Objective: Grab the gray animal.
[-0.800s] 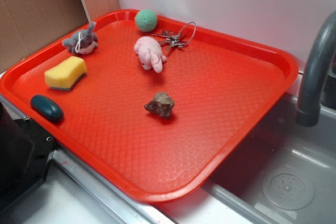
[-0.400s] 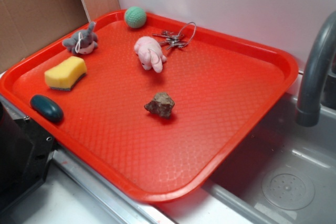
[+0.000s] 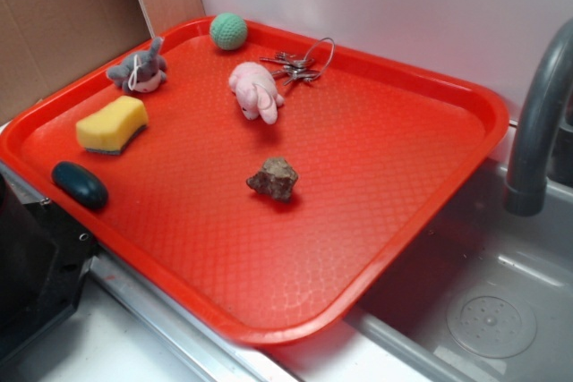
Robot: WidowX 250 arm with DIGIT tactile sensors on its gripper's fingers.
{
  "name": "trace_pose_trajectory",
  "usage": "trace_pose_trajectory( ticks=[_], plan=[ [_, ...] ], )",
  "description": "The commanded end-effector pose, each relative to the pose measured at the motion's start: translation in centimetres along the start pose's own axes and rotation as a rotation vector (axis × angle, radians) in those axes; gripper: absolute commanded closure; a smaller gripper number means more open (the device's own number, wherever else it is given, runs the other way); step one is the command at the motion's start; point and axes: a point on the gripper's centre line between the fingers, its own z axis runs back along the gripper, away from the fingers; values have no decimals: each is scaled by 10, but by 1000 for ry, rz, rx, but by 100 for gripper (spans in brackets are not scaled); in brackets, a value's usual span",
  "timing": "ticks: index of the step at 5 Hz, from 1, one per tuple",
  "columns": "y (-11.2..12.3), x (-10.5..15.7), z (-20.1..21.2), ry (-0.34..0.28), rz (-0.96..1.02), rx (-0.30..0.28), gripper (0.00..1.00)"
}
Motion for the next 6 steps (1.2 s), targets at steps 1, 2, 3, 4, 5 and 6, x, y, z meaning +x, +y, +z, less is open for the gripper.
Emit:
trace_pose_trajectory(
  ticks=[1, 2, 3, 4, 5, 6],
  plan=[
    [26, 8, -6, -38, 265, 62, 0],
    [26, 8, -6, -38, 265, 62, 0],
    [38, 32, -45, -53, 386, 76, 0],
    [31, 54, -68, -73, 397, 84, 0],
    [49, 64, -90, -61, 340, 103, 0],
    [56, 80, -108, -81, 109, 104, 0]
  ],
)
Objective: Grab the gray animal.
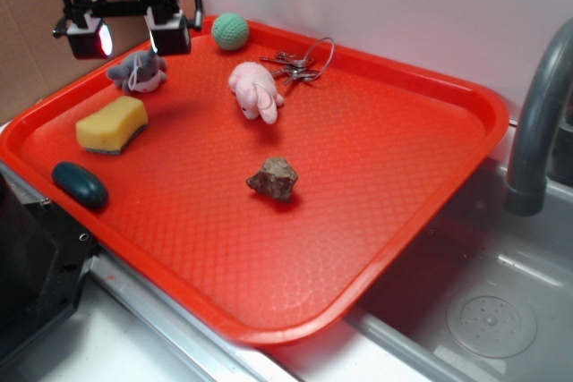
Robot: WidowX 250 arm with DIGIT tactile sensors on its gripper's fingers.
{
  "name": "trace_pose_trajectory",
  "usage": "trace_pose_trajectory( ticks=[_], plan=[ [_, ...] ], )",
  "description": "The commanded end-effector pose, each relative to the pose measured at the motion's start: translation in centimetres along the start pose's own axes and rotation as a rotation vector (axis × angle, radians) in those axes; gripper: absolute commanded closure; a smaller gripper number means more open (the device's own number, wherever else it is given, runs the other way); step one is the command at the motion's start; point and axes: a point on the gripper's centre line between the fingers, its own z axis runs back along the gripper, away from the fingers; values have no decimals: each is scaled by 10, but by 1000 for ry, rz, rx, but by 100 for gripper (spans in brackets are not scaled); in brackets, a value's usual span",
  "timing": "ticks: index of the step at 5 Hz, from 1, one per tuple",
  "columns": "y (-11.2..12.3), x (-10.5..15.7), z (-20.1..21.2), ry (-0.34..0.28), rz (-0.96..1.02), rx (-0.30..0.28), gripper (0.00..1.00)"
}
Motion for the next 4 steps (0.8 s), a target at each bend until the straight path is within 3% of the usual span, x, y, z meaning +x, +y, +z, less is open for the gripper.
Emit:
trace_pose_trajectory(
  ticks=[1, 2, 3, 4],
  plan=[
    [1, 37, -13, -70, -438, 9, 0],
    [-1, 42, -27, -24, -461, -3, 0],
    [-11, 44, -55, 34, -479, 29, 0],
    [-11, 39, -53, 42, -456, 9, 100]
  ],
)
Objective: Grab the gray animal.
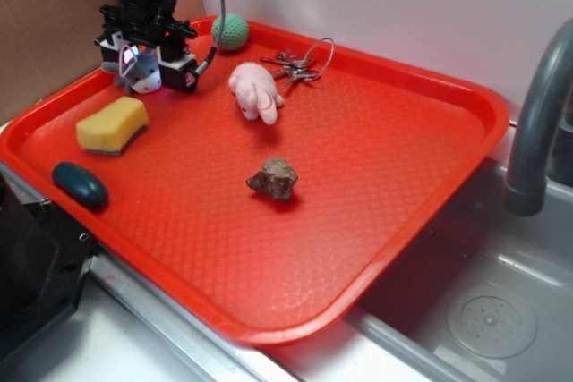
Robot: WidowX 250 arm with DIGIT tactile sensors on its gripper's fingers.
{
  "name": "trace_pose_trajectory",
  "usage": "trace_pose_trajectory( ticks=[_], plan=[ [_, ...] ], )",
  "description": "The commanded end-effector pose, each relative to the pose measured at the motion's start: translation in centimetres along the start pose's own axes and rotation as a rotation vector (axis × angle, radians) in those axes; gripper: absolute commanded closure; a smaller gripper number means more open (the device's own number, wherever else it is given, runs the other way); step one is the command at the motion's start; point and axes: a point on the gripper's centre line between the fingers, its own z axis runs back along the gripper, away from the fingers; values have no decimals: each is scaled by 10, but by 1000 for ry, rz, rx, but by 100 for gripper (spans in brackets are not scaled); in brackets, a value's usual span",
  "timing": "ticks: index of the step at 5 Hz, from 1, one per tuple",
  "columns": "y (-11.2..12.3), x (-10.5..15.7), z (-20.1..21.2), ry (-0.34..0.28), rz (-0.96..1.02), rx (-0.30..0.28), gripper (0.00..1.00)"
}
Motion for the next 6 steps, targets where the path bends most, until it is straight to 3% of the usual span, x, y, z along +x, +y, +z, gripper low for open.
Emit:
trace_pose_trajectory(
  ticks=[1, 2, 3, 4, 5, 6],
  plan=[
    [3, -23, 45, -54, 63, -59, 100],
    [-6, -41, 91, -100, 83, -92, 100],
    [-30, -72, 143, -156, 53, -200, 100],
    [-59, -87, 173, -122, 5, -213, 100],
    [-93, -111, 198, -170, -97, -154, 100],
    [-115, -132, 206, -178, -227, -175, 100]
  ],
)
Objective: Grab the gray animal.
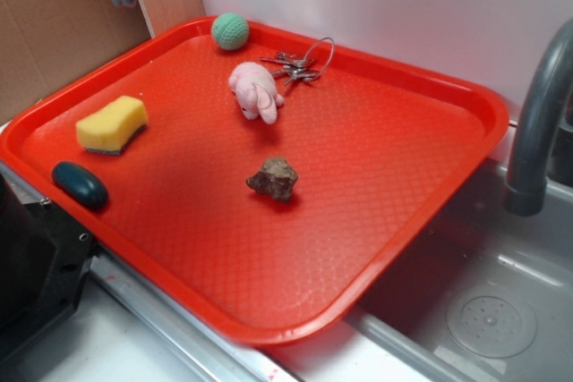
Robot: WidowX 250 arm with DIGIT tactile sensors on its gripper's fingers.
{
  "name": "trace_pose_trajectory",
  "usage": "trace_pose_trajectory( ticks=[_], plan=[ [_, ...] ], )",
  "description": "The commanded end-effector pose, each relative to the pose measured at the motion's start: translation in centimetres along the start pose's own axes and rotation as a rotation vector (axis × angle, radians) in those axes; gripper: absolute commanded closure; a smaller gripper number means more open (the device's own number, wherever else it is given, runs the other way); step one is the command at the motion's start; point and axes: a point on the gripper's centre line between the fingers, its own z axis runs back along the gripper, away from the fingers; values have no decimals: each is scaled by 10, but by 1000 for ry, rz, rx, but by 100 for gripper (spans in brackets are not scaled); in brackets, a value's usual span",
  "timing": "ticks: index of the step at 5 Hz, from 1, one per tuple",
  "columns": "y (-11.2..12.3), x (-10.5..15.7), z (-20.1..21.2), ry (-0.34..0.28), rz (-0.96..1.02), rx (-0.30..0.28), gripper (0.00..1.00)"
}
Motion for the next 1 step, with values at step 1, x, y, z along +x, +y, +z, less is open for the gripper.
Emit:
trace_pose_trajectory(
  ticks=[1],
  plan=[
    [-13, -18, 19, -59, -109, -47, 100]
  ],
)
